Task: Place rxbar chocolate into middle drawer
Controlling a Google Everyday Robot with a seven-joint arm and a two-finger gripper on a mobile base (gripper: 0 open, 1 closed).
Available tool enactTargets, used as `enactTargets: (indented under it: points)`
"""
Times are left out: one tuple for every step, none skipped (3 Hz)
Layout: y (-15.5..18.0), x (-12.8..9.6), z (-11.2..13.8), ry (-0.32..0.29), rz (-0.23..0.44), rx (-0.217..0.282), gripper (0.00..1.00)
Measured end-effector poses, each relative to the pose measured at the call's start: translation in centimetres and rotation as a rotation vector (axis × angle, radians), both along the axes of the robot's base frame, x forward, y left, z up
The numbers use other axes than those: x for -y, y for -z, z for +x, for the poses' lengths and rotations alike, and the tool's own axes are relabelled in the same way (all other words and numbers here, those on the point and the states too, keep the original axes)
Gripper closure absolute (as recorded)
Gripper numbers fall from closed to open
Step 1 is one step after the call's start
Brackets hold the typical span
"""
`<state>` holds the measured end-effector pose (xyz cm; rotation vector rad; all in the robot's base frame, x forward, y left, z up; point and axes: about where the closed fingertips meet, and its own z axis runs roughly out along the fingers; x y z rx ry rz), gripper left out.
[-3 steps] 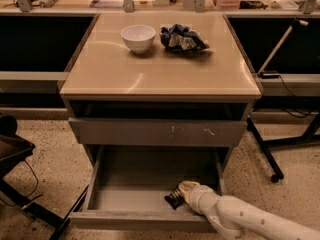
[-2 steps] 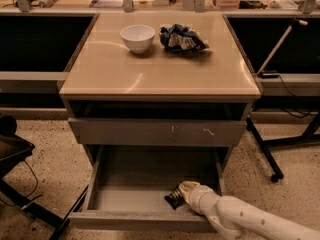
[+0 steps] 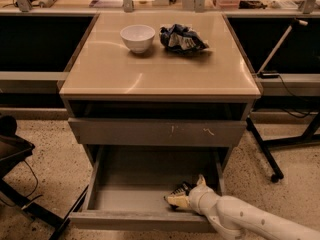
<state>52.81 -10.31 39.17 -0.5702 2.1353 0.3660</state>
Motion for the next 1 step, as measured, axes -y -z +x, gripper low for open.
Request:
enactTargets:
  points:
    - [0.00,0.00,0.00,0.000,0.000,0.000,0.00]
